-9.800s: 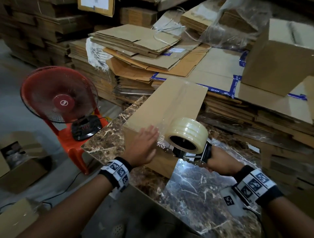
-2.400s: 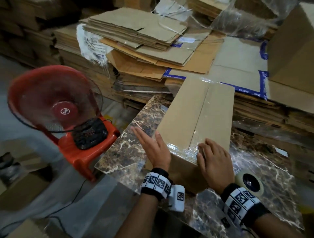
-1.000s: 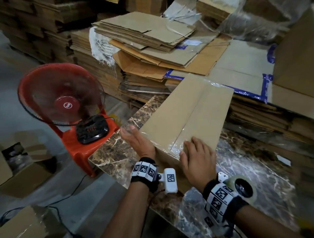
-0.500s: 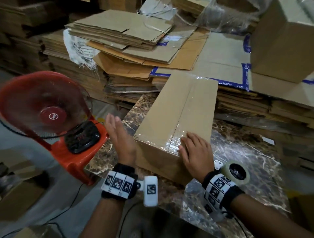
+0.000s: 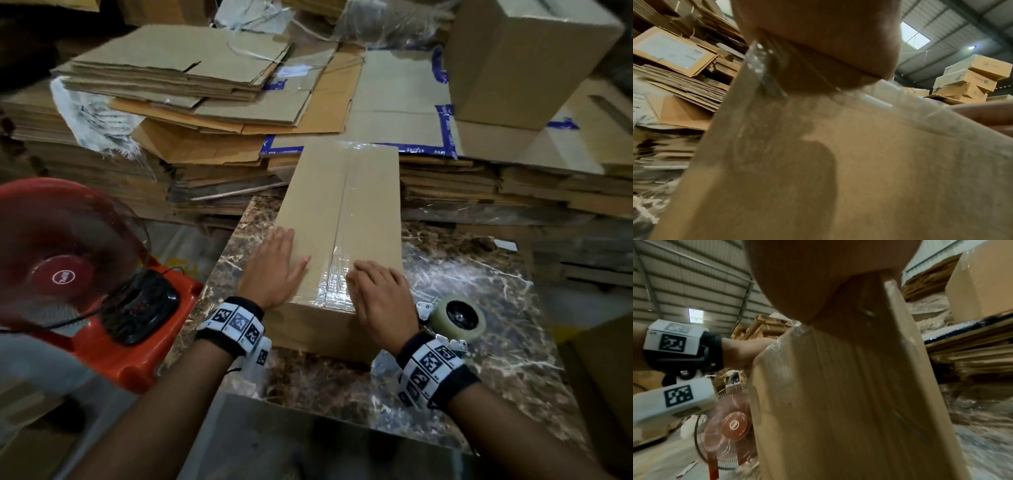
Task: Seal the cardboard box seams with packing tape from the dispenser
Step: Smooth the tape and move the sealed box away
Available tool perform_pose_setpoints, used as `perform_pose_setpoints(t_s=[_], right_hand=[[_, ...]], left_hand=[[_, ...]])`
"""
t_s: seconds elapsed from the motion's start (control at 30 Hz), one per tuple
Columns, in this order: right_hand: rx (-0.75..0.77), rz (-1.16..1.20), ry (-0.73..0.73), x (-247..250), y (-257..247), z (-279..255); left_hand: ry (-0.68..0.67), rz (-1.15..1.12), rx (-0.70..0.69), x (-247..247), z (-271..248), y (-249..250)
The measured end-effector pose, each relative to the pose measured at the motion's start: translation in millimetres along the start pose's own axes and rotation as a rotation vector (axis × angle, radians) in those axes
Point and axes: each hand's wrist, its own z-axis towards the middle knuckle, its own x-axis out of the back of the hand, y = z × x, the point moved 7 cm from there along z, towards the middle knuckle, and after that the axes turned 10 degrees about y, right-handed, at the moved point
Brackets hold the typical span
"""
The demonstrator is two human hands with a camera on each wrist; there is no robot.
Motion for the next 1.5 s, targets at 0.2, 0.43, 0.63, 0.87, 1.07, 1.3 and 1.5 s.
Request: perform_pose_setpoints(t_s=[0.2,0.43,0.63,0.87,1.07,1.3,1.5], right_hand=[[-0.233,-0.140,-0.118,-13,-44,13],[-0.434,-0.337,-0.281,8,27,-18],[-0.628,0.511,0.013,-9,43,-39],[-0.981,1.126,0.402,-31,43,-60],[-1.063,1.034,0.199,-39,45,-69],[-1.114,0.798,0.141,-22,53,-80],[-1.198,0.844,0.336,18,82,-79]], left_hand=[[-0.104,0.094,-0.012,-11,6,-6],[-0.087,0.084,-0.034,-13,6,-5],[-0.052,0.035,-0.022,-16,7,-10],[0.148,-0.500,0.251,3,6,-29],[-0.193,-1.014,0.591,-20,4,-43],[-0.230,-1.143,0.582,-24,-15,-46],[0.167,-1.081,0.745,12,-17,-95]])
